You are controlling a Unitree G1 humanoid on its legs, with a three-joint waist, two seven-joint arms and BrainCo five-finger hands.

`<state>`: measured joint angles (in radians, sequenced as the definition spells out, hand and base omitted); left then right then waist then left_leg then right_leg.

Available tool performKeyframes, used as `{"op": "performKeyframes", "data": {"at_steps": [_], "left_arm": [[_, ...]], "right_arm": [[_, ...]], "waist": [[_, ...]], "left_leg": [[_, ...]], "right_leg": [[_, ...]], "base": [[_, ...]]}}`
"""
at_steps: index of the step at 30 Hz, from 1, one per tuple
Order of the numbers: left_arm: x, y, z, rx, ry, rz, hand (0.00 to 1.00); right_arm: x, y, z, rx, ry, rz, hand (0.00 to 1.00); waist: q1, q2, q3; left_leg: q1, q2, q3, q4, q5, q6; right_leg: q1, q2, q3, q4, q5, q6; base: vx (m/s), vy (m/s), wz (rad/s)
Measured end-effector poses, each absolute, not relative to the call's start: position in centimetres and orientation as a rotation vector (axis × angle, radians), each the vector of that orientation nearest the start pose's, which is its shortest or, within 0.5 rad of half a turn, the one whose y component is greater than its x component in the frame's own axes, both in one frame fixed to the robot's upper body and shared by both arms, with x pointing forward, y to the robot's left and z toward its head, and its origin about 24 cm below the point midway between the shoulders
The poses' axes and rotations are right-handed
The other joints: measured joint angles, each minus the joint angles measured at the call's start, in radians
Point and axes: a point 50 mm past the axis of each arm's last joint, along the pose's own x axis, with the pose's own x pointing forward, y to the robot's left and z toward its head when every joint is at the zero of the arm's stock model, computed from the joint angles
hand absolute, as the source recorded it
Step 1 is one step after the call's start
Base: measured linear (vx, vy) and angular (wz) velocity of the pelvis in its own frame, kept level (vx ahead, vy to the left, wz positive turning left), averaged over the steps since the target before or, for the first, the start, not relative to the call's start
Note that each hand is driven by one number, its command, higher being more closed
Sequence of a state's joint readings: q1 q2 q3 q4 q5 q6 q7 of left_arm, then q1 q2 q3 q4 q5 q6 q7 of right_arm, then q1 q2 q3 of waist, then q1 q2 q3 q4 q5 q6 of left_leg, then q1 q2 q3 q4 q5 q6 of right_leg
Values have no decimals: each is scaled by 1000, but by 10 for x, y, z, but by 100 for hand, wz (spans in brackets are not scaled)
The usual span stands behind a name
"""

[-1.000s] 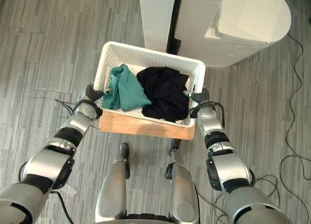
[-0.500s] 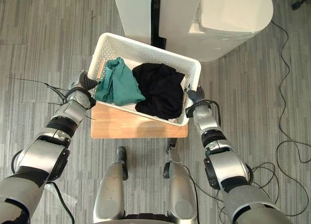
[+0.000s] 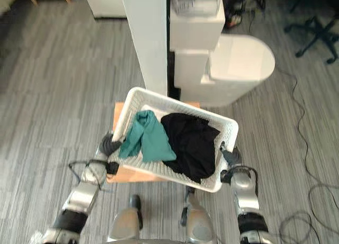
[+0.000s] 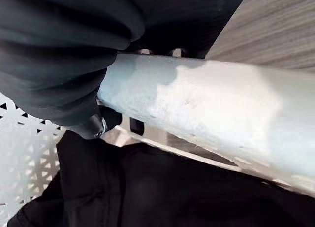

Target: Pick up the laundry basket with both hands and put the clothes into the washing machine.

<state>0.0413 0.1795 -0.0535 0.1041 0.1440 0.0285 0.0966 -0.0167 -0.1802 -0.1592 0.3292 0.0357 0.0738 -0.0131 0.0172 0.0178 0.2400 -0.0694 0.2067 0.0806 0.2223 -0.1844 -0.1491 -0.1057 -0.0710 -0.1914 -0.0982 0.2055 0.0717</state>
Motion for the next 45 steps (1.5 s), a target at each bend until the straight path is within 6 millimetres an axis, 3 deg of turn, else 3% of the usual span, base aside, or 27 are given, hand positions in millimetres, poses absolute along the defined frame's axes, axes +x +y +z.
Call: {"op": "performKeyframes", "data": {"at_steps": [5,10,12,13,15,16,19,21,22,23,24,25,27,28,29,31,33,34,35,36,37,38,41,42,43,44,45], "left_arm": [[207,186,-11,211,243,97,100],[187,176,-27,121,318,121,100],[180,180,-31,116,344,133,100],[175,179,-33,97,353,147,100],[169,177,-35,78,369,152,100],[170,176,-35,74,369,146,100],[173,173,-28,69,339,131,100],[175,171,-26,80,329,112,100],[175,174,-25,97,331,103,100],[176,172,-24,98,323,93,100],[178,175,-19,101,303,103,100],[181,178,-16,104,290,118,100],[185,177,-13,106,274,111,100],[186,177,-13,105,270,107,100],[186,176,-13,104,269,104,100],[186,176,-13,102,271,100,100],[186,177,-13,94,271,107,100],[187,178,-12,94,266,111,100],[188,179,-14,81,272,126,100],[188,179,-14,69,275,133,100],[188,178,-20,42,299,144,100],[189,177,-21,36,305,146,100],[190,179,-33,42,358,138,100],[186,183,-35,50,375,149,100],[180,187,-38,49,392,166,100],[177,189,-40,47,401,172,100],[172,189,-43,26,414,179,100]], "right_arm": [[217,-225,-34,-39,387,-224,100],[214,-228,-33,-40,386,-255,100],[212,-224,-36,-23,394,-256,100],[212,-222,-36,-14,392,-254,100],[208,-220,-35,-19,391,-246,100],[201,-220,-34,-13,387,-249,100],[190,-222,-27,9,362,-278,100],[184,-222,-26,25,361,-296,100],[175,-222,-24,26,361,-308,100],[171,-220,-22,33,353,-323,100],[173,-218,-19,40,338,-325,100],[175,-216,-17,46,329,-317,100],[175,-214,-17,55,328,-317,100],[176,-215,-17,55,324,-318,100],[175,-215,-17,55,325,-319,100],[175,-215,-17,55,325,-319,100],[183,-214,-19,58,322,-306,100],[190,-213,-20,57,323,-298,100],[198,-214,-22,47,327,-284,100],[202,-214,-21,40,326,-277,100],[207,-214,-24,32,339,-267,100],[206,-215,-26,29,347,-270,100],[186,-215,-40,45,416,-296,100],[179,-210,-45,65,436,-300,100],[176,-206,-46,73,441,-293,100],[175,-204,-47,73,445,-288,100],[176,-202,-46,76,440,-284,100]], "waist": [[10,15,-76],[35,59,-83],[50,57,-85],[55,46,-82],[54,72,-98],[42,79,-114],[7,63,-131],[-1,17,-127],[2,-19,-128],[2,-23,-144],[5,-21,-133],[11,-16,-134],[22,-12,-137],[25,-9,-136],[22,-10,-139],[18,-25,-149],[19,-62,-175],[15,-87,-189],[19,-80,-197],[26,-75,-198],[11,-47,-201],[-1,-40,-200],[-32,-16,-196],[-26,-6,-183],[-7,-7,-170],[6,-7,-167],[17,-12,-161]], "left_leg": [[38,0,-61,0,-3,3],[-25,17,-116,171,-6,17],[-8,10,-166,197,1,31],[-15,-8,-242,285,-29,4],[-21,-41,-319,454,-78,-10],[-7,-51,-337,429,-111,22],[19,-80,-339,315,-220,32],[6,-123,-258,314,-240,36],[-18,-149,-207,337,-233,55],[-30,-157,-152,328,-212,90],[-34,-127,-51,291,-185,137],[-27,-97,39,245,-147,145],[-3,-66,148,163,-88,148],[27,-42,231,107,-54,149],[59,-17,320,68,-31,142],[65,0,397,54,-20,132],[52,26,547,58,-23,114],[33,29,564,76,-32,91],[9,25,559,71,-25,58],[10,27,563,58,-18,49],[15,63,584,37,-5,40],[31,76,598,32,1,26],[98,239,660,188,-42,-22],[96,340,629,359,-40,19],[61,420,534,554,16,169],[25,431,443,638,74,243],[-57,392,250,767,124,235]], "right_leg": [[82,-2,-55,-1,-34,3],[102,5,-105,65,-79,-15],[93,-7,-82,112,-115,-20],[68,-12,-59,149,-127,-9],[31,5,-7,195,-129,-7],[-10,8,14,223,-128,-3],[-132,-8,84,289,-108,27],[-167,-39,152,263,-83,53],[-167,-49,191,192,-86,54],[-167,-51,195,124,-120,71],[-193,-59,145,107,-137,50],[-222,-51,48,166,-101,0],[-230,-56,-76,312,-101,-41],[-211,-79,-145,487,-166,-90],[-162,-111,-159,658,-267,-78],[-106,-139,-153,722,-324,-61],[-46,-211,-120,696,-389,-39],[-51,-203,-115,613,-399,-20],[-48,-147,-115,461,-403,-18],[-35,-116,-96,371,-381,11],[-21,-60,-73,250,-312,-4],[-11,-41,-71,217,-284,6],[46,91,5,190,-260,-31],[87,144,35,186,-267,-55],[141,192,83,186,-286,-83],[163,198,108,185,-295,-96],[197,200,144,180,-327,-121]], "base": [[-5,-5,39],[-83,-9,37],[-139,-25,-23],[-100,3,-48],[-145,72,-81],[-165,114,-70],[-218,184,-65],[-363,249,-100],[-403,279,-132],[-360,233,-180],[-428,214,-219],[-482,206,-240],[-337,121,-195],[-242,26,-227],[-219,-7,-227],[-183,-76,-175],[-202,-247,-239],[-228,-308,-268],[-148,-184,-240],[-177,-274,-262],[-35,-166,-186],[34,-209,-169],[159,-247,-127],[225,-288,-141],[231,-286,-145],[215,-112,-135],[220,-7,-82]]}}
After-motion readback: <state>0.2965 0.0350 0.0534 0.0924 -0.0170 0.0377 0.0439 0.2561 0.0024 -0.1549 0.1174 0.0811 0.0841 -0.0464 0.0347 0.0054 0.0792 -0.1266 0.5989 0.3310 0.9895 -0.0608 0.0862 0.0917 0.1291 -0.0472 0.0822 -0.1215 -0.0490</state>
